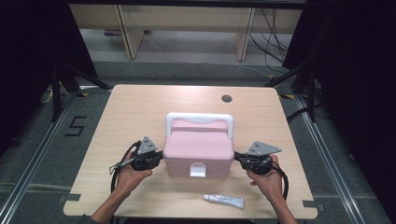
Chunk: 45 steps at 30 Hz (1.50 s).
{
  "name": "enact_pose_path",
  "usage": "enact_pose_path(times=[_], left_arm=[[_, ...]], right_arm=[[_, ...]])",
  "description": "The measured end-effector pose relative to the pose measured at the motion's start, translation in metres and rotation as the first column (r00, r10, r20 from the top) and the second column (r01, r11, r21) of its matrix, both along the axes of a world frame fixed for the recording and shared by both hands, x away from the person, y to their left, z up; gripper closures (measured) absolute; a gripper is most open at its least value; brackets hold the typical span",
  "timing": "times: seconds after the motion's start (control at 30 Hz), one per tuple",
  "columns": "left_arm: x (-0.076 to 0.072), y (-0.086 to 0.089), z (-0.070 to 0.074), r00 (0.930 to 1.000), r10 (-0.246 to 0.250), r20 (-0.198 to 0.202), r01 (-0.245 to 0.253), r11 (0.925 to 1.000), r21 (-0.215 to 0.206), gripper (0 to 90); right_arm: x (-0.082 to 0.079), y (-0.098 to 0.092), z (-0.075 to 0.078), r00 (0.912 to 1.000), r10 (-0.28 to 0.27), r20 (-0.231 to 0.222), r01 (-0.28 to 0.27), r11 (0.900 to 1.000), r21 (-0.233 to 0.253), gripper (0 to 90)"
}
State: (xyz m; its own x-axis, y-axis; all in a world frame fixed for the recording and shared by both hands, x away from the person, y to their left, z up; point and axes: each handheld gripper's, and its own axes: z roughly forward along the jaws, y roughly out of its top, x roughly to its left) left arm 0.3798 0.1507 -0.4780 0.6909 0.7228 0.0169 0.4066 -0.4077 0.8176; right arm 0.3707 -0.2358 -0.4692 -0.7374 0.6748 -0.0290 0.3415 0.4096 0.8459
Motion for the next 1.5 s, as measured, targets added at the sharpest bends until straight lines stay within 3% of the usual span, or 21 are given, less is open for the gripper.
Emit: enact_pose_path(times=[0.07, 0.1, 0.17, 0.23, 0.33, 0.37, 0.53, 0.67, 0.73, 0.87, 0.93, 0.97, 1.03, 1.13, 1.17, 1.23, 1.27, 1.3, 1.37, 1.47, 1.5], left_arm=[[-0.001, -0.001, 0.000, 1.0000, -0.008, -0.006, 0.008, 1.0000, -0.001, 89.8], [-0.002, -0.003, 0.000, 1.0000, 0.001, 0.001, -0.001, 1.0000, -0.007, 89.8], [-0.002, -0.002, 0.000, 0.9999, -0.013, -0.004, 0.013, 0.9999, 0.003, 89.8], [-0.002, -0.003, 0.000, 0.9999, -0.011, -0.004, 0.011, 0.9999, 0.001, 89.8], [-0.004, -0.003, 0.001, 0.9999, -0.015, -0.005, 0.015, 0.9998, 0.012, 89.8], [-0.004, -0.003, 0.001, 0.9999, -0.015, -0.008, 0.015, 0.9998, 0.010, 89.8], [-0.004, -0.003, 0.001, 0.9999, -0.011, -0.005, 0.011, 0.9999, 0.004, 89.8], [-0.004, -0.003, 0.001, 0.9999, -0.012, -0.005, 0.012, 0.9999, 0.006, 89.8], [-0.004, -0.003, 0.001, 0.9999, -0.014, -0.006, 0.014, 0.9999, 0.005, 89.8], [-0.004, -0.002, -0.001, 0.9998, -0.018, -0.002, 0.018, 0.9998, -0.003, 89.7], [-0.003, -0.001, -0.001, 0.9998, -0.009, -0.015, 0.009, 0.9999, 0.006, 88.7], [-0.002, 0.000, -0.001, 0.9998, -0.011, -0.019, 0.011, 0.9999, -0.002, 86.4], [0.000, 0.001, -0.002, 0.9996, 0.009, -0.027, -0.010, 0.9987, -0.050, 84.4], [0.002, 0.007, 0.001, 0.9997, 0.005, -0.026, -0.006, 0.9997, -0.025, 84.3], [0.003, 0.008, 0.002, 0.9996, 0.013, -0.024, -0.014, 0.9993, -0.034, 83.6], [0.005, 0.011, 0.003, 0.9990, 0.014, -0.042, -0.016, 0.9991, -0.040, 81.4], [0.005, 0.012, 0.003, 0.9987, 0.032, -0.039, -0.033, 0.9986, -0.042, 80.1], [0.005, 0.011, 0.002, 0.9986, 0.037, -0.038, -0.040, 0.9968, -0.069, 78.9], [0.007, 0.015, 0.005, 0.9989, 0.020, -0.043, -0.022, 0.9987, -0.045, 75.2], [0.010, 0.017, 0.011, 0.9991, 0.027, -0.034, -0.029, 0.9982, -0.053, 69.8], [0.010, 0.016, 0.012, 0.9990, 0.031, -0.033, -0.033, 0.9973, -0.066, 67.4]], right_arm=[[0.000, -0.003, 0.000, 1.0000, 0.004, 0.007, -0.004, 1.000, 0.003, 90.0], [-0.001, -0.003, 0.000, 0.9999, 0.007, -0.013, -0.006, 1.000, 0.014, 90.0], [-0.001, -0.005, 0.000, 1.0000, 0.003, 0.004, -0.003, 1.000, 0.002, 90.0], [-0.002, -0.005, -0.001, 0.9998, 0.009, -0.020, -0.009, 1.000, 0.016, 90.0], [-0.002, -0.005, -0.002, 0.9998, 0.016, 0.010, -0.016, 1.000, 0.016, 90.0], [-0.002, -0.005, -0.001, 0.9995, 0.023, -0.021, -0.023, 1.000, 0.017, 90.0], [-0.004, -0.005, -0.001, 1.0000, -0.001, 0.000, 0.001, 1.000, 0.004, 90.0], [-0.005, -0.004, -0.002, 0.9998, -0.009, -0.018, 0.009, 1.000, 0.009, 90.0], [-0.004, -0.004, -0.003, 0.9994, 0.016, -0.031, -0.016, 1.000, 0.020, 90.0], [-0.003, -0.004, -0.003, 0.9996, 0.018, -0.023, -0.018, 1.000, 0.011, 90.0], [-0.002, -0.004, -0.004, 0.9999, 0.016, 0.003, -0.016, 1.000, -0.002, 88.3], [-0.002, -0.004, -0.004, 0.9998, -0.020, 0.001, 0.020, 1.000, -0.005, 85.6], [-0.002, -0.006, -0.004, 0.9993, -0.037, -0.010, 0.037, 0.999, 0.015, 84.6], [-0.002, -0.007, -0.003, 0.9995, -0.031, 0.002, 0.031, 1.000, 0.002, 84.6], [-0.004, -0.006, -0.004, 0.9991, -0.035, -0.023, 0.035, 0.999, -0.001, 84.1], [-0.003, -0.007, -0.005, 0.9995, -0.030, -0.013, 0.030, 0.999, -0.013, 82.0], [-0.003, -0.008, -0.005, 0.9991, -0.042, -0.008, 0.042, 0.999, -0.018, 81.2], [-0.003, -0.010, -0.005, 0.9986, -0.053, 0.004, 0.053, 0.998, -0.017, 79.9], [-0.003, -0.013, -0.005, 0.9970, -0.077, -0.011, 0.077, 0.997, -0.006, 76.3], [-0.002, -0.020, -0.004, 0.9950, -0.100, 0.004, 0.100, 0.995, -0.001, 71.1], [-0.004, -0.022, -0.004, 0.9940, -0.108, -0.021, 0.108, 0.994, 0.010, 69.3]])
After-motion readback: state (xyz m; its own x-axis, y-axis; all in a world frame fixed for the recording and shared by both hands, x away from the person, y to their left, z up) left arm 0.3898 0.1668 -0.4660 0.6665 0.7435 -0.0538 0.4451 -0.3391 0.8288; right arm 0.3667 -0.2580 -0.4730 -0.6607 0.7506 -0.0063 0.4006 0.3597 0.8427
